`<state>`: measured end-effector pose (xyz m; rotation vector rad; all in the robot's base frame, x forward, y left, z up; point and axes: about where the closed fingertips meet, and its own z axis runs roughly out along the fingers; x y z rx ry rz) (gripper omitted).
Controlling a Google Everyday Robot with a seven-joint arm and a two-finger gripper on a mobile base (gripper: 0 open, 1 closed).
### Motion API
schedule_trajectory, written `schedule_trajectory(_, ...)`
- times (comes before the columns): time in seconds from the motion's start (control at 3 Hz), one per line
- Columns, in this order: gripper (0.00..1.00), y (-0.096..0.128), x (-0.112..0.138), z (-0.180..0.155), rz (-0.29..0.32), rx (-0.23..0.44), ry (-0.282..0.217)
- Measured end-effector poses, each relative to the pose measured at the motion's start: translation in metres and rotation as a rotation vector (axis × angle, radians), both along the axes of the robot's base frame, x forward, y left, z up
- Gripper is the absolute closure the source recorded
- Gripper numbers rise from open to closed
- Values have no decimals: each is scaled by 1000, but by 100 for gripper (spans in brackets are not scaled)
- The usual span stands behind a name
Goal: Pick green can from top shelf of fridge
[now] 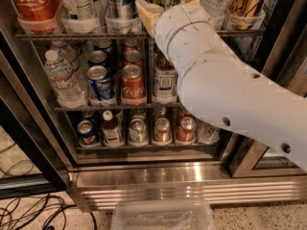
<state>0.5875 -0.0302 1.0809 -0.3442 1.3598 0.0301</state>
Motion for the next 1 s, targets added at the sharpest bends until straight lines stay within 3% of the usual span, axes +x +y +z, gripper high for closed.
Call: schedule_trajectory(1.0,35,-12,13,-4,-46,-8,16)
